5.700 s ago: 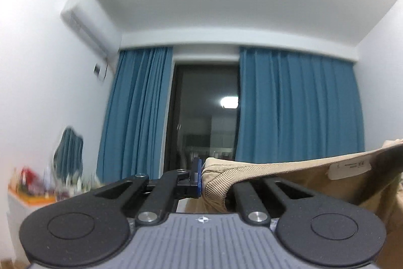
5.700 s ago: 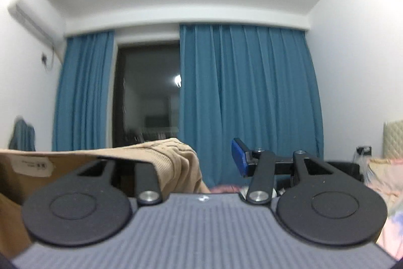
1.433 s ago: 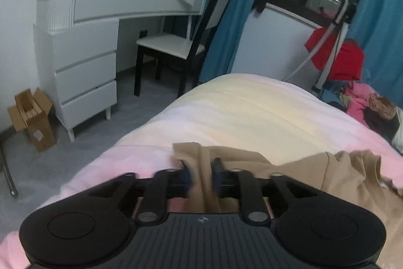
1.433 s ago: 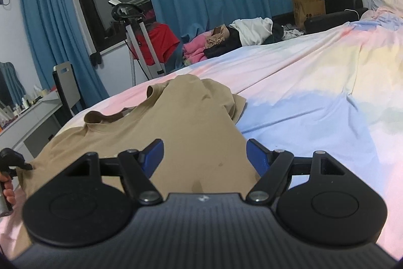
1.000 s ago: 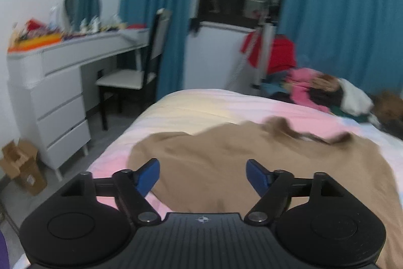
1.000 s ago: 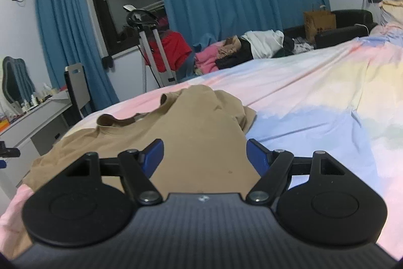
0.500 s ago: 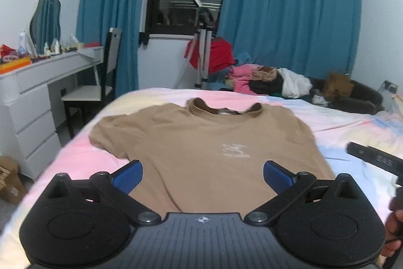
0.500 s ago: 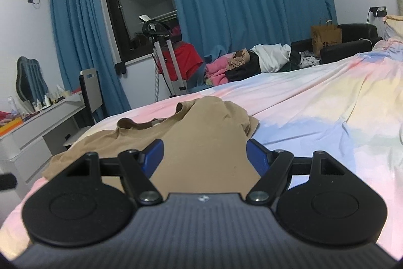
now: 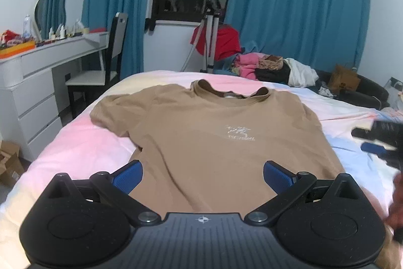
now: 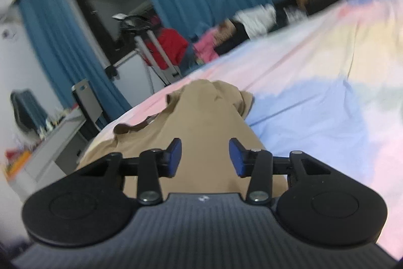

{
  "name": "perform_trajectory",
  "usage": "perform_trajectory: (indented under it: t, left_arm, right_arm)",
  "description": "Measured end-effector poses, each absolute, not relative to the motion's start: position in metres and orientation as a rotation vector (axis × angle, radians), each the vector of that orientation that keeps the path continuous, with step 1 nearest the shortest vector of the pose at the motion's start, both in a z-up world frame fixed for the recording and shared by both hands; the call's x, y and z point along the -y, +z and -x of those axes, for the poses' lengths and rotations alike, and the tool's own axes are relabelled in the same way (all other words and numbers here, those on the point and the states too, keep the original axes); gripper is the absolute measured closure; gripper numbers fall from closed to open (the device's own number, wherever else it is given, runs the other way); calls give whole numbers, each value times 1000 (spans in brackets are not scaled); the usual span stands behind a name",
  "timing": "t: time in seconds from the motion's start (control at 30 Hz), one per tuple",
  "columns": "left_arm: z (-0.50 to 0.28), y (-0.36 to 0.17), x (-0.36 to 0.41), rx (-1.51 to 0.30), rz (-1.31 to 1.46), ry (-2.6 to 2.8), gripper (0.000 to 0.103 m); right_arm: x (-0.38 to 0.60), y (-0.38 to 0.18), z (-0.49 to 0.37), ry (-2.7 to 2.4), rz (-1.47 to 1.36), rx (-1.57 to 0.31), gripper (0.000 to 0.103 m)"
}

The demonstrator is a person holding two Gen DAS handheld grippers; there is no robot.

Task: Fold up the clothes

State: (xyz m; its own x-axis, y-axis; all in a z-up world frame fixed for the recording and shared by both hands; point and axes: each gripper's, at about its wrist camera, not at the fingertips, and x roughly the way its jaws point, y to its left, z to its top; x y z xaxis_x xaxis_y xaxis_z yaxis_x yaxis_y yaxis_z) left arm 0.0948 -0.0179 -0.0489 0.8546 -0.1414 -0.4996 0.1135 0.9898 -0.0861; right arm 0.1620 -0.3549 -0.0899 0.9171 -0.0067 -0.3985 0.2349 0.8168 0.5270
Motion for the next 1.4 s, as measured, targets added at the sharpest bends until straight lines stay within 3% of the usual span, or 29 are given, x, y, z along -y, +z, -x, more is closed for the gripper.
perform_trajectory:
  t: [0.4, 0.53, 0.57, 0.6, 0.83, 1.1, 1.2, 1.27, 1.33, 1.37, 1.4]
  left_arm:
    - [-142, -78, 6, -590, 164, -160, 0]
    - [-164, -92, 1, -657, 234, -169, 0]
    - [-169, -95, 0, -674, 253, -171, 0]
    - [-173, -98, -2, -687, 266, -169, 0]
    - [-188, -116, -4, -728, 238, -104, 0]
    - [-185, -106, 4, -655, 164, -111, 0]
    - [-182, -103, 4, -641, 157, -118, 0]
    - [-181, -101, 4, -635, 160, -124, 0]
    - [-178, -100, 3, -630, 157, -125, 0]
    - [-177, -100, 3, -629, 157, -127, 0]
    - [-176, -99, 2, -628, 158, -128, 0]
  right_arm:
    - [469, -179, -319, -222, -1032, -461, 59]
    - [465, -194, -351, -188, -1007, -486, 74]
    - [461, -194, -356, -189, -973, -495, 90]
    - [459, -192, -360, -196, -949, -500, 95]
    - [477, -151, -357, -311, -787, -433, 98]
    - [506, -94, -374, -414, -523, -380, 97]
    - [506, -91, -376, -433, -472, -387, 95]
    - [504, -97, -366, -446, -482, -378, 88]
    - [501, -104, -354, -459, -499, -369, 49]
    - [500, -109, -346, -465, -522, -366, 39]
    - [498, -114, -337, -468, -549, -362, 39]
